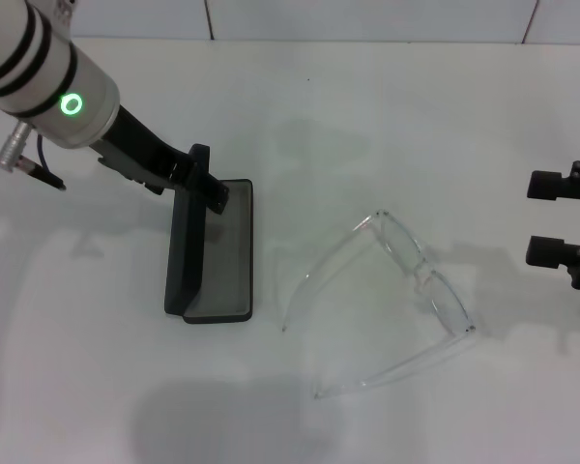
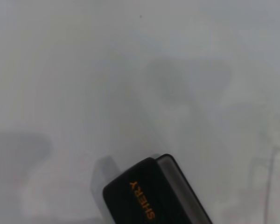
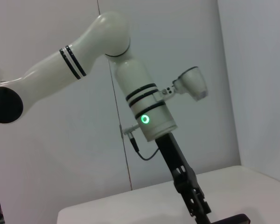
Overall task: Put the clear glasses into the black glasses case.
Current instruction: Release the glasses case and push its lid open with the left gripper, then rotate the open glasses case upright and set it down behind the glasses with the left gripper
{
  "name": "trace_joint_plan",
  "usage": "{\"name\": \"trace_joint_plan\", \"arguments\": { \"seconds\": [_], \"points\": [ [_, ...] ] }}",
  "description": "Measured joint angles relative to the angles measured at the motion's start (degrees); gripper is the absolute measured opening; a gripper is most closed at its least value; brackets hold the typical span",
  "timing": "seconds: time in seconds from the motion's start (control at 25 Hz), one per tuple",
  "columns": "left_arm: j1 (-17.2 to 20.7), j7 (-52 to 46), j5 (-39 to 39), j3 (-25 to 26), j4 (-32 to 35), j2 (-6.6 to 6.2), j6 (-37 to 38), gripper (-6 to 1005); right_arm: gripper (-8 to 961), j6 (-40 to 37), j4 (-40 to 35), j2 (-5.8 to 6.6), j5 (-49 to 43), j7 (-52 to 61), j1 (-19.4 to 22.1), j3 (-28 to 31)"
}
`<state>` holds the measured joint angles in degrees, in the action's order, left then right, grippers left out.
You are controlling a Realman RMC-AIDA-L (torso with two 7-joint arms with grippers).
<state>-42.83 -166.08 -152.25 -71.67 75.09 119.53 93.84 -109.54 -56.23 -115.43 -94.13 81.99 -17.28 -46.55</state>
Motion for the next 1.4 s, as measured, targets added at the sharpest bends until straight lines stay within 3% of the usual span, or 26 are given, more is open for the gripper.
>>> {"name": "trace_joint_plan", "arguments": {
  "seconds": [0.88,1.32,1.4],
  "points": [
    [-0.3,0.8,-0.5,-0.9,-5.6,-0.09,-4.4,810,694,0.4,4.2,-0.04,0.0,-2.2,-1.2,0.4],
    [-0.1,3.0,-1.2,-3.1,-5.4,0.02,-5.7,388,693,0.4,4.4,0.03,0.5,-2.3,-0.8,0.5],
    [-0.1,3.5,-1.2,-3.2,-5.1,0.02,-5.7,349,693,0.4,4.4,0.03,0.6,-2.3,-0.8,0.5]
  ]
}}
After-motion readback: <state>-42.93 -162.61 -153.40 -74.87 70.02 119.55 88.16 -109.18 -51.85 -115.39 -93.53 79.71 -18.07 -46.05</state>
